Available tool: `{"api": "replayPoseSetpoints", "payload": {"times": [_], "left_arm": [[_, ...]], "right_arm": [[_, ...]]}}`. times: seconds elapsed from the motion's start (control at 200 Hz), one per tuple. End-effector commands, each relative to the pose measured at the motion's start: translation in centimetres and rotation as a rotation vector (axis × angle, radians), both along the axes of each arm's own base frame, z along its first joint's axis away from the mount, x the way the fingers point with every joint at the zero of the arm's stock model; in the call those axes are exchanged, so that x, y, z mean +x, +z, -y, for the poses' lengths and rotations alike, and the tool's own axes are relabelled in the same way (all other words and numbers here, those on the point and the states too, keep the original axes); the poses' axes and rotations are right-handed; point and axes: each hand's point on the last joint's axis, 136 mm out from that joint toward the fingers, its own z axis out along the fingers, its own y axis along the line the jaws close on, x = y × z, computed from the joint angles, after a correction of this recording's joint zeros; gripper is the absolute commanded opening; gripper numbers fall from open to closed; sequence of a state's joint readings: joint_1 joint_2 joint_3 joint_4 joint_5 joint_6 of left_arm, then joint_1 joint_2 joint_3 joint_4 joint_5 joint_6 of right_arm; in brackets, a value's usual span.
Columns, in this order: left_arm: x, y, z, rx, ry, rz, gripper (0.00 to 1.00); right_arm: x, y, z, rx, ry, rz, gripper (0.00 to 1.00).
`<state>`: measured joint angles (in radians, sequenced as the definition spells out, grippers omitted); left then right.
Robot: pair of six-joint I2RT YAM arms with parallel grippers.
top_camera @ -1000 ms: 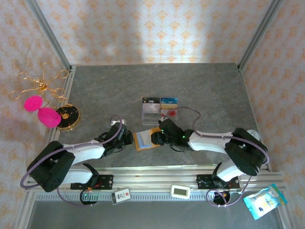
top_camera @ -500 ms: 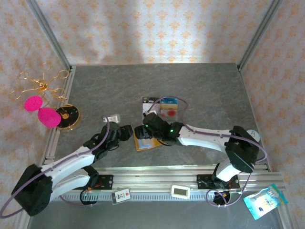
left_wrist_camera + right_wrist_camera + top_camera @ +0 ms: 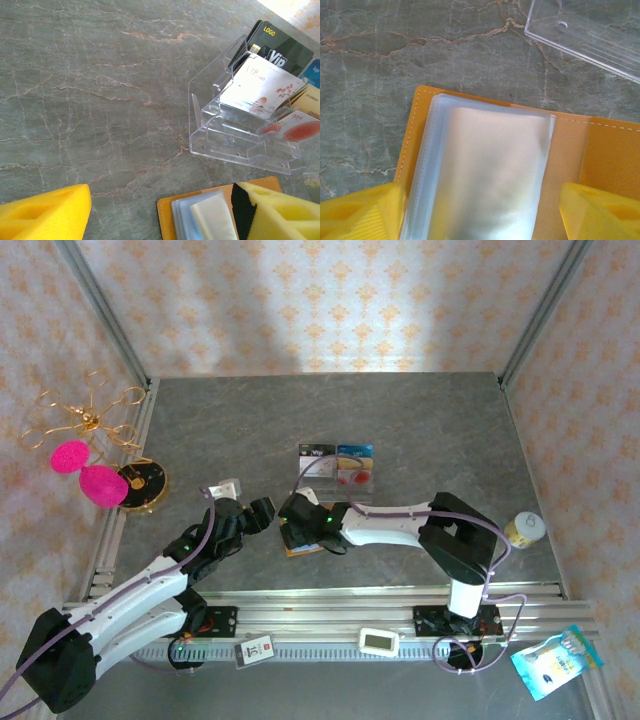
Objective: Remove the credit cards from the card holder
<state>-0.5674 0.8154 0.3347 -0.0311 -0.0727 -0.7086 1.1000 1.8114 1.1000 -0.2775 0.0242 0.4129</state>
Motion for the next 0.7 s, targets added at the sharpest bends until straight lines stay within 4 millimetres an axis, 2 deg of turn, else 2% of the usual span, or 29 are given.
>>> {"api": "replayPoseSetpoints", "payload": {"times": [0.0, 0.31, 0.451, 0.601, 0.696], "left_arm": [[0.0, 0.0, -0.8, 0.021, 0.033, 0.0, 0.75], [-0.1, -0.3, -0.7, 0.022, 0.027, -0.006, 0.75], [-0.2, -0.7, -0.3, 0.01, 0.006, -0.014, 0.75], [-0.4, -1.6, 0.9, -0.019, -0.046, -0.04, 0.69], [-0.5, -2.5, 1.8, -0.044, -0.086, -0.068, 0.66]], "right_arm": [[0.3, -0.1, 0.0, -0.042, 0.007, 0.028, 0.79], [-0.4, -2.6, 0.7, -0.095, 0.007, -0.005, 0.76], [-0.7, -3.1, 1.1, -0.096, -0.006, -0.017, 0.66], [-0.7, -3.3, 1.6, -0.087, -0.033, -0.015, 0.5], [-0.8, -3.0, 1.6, -0.056, -0.048, -0.015, 0.48]]}}
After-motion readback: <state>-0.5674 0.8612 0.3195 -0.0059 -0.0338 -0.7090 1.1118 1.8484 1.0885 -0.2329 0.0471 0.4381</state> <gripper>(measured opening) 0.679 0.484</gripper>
